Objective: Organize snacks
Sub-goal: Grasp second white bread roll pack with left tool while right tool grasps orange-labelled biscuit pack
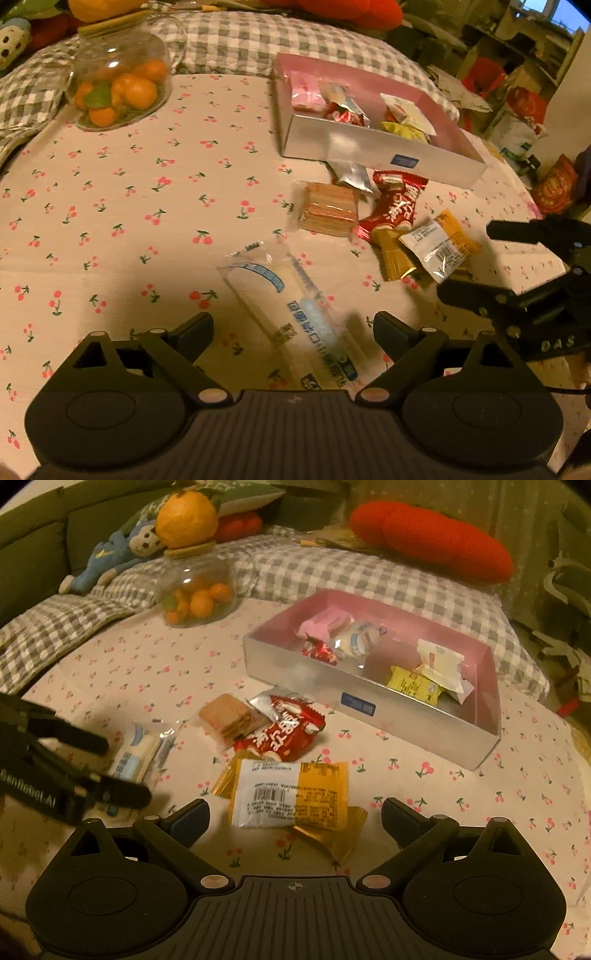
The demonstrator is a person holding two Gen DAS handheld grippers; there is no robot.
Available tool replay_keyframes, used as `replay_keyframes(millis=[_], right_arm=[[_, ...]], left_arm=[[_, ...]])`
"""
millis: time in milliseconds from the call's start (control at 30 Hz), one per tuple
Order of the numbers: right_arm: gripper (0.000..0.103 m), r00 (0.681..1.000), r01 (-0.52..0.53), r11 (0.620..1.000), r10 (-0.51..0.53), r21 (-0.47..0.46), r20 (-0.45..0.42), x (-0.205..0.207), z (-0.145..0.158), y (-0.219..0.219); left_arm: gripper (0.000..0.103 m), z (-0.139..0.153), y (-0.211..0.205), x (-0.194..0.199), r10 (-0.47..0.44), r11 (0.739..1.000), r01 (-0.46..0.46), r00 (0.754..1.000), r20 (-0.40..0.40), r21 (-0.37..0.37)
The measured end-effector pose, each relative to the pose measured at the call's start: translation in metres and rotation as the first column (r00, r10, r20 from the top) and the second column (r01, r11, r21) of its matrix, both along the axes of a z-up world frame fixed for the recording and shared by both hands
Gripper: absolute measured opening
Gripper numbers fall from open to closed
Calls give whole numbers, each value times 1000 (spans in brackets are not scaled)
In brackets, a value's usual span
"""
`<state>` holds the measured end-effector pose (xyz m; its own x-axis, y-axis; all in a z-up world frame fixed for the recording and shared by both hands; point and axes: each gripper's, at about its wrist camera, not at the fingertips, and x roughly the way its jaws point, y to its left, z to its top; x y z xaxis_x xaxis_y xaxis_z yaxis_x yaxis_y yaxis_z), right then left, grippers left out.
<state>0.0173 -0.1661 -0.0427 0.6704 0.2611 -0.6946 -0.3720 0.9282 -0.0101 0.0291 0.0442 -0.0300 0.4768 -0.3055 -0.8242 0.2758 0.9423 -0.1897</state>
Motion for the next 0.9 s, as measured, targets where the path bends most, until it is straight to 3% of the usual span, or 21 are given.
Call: replay_keyframes(millis=[267, 433, 600, 900], right_arm=[[98, 1000, 17, 1000, -17, -10, -8, 11, -8, 8], [94, 1000, 12, 1000, -11, -22, 2, 13, -10, 14], [75, 1000, 2, 1000, -2, 4, -17, 14, -9, 13], [65, 1000, -12, 1000, 12, 24, -15, 9, -5, 13]], left_arm=[[88, -3, -11, -3, -27, 996, 25, 999, 19, 83], [63, -1, -18, -8, -82, 989, 75, 995, 58, 126], [39, -1, -27, -15, -185, 975, 170, 978, 96, 146], [29, 0, -29, -14, -187, 976, 174, 978, 90, 130]])
